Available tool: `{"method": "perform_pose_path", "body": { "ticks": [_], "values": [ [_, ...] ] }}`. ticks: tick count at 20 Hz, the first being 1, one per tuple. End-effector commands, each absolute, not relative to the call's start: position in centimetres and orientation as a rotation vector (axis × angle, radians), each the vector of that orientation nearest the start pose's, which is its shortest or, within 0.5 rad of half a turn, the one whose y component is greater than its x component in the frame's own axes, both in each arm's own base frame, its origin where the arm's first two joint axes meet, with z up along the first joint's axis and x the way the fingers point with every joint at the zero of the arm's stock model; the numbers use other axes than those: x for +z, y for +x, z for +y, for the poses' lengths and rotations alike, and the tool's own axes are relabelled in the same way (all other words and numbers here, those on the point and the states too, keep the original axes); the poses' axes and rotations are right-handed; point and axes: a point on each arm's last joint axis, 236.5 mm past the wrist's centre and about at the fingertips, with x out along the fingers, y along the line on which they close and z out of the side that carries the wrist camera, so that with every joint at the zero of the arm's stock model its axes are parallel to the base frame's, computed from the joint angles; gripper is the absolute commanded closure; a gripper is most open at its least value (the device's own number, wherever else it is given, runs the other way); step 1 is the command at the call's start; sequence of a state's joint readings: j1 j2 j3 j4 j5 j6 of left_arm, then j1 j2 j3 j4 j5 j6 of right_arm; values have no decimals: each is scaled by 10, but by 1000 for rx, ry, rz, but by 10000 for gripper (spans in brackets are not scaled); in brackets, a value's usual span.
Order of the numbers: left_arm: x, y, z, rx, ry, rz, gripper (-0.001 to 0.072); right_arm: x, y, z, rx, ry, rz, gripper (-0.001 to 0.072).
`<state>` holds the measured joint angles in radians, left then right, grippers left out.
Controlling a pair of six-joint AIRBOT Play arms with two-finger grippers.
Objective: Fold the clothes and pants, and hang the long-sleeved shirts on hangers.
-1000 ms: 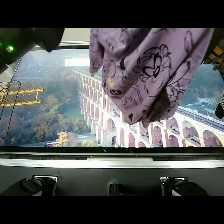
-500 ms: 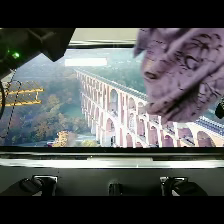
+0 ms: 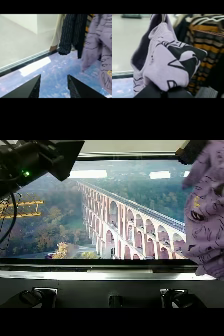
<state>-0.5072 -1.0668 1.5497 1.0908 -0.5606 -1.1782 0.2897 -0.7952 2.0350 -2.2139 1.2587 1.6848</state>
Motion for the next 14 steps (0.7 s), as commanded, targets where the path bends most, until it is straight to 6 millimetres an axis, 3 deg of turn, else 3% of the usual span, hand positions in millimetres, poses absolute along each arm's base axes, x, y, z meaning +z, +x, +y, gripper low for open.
{"method": "perform_pose_path", "body": {
  "ticks": [1,8,14],
  "values": [
    [391,372,-272,-751,-14,46,319,534,180,-116,-470,-83,-24,677],
    [384,378,-273,-743,1,57,319,535,150,-160,-694,-126,-8,677],
    [390,395,-273,-705,-24,4,319,542,131,-180,-814,-181,-10,676]
  ]
}}
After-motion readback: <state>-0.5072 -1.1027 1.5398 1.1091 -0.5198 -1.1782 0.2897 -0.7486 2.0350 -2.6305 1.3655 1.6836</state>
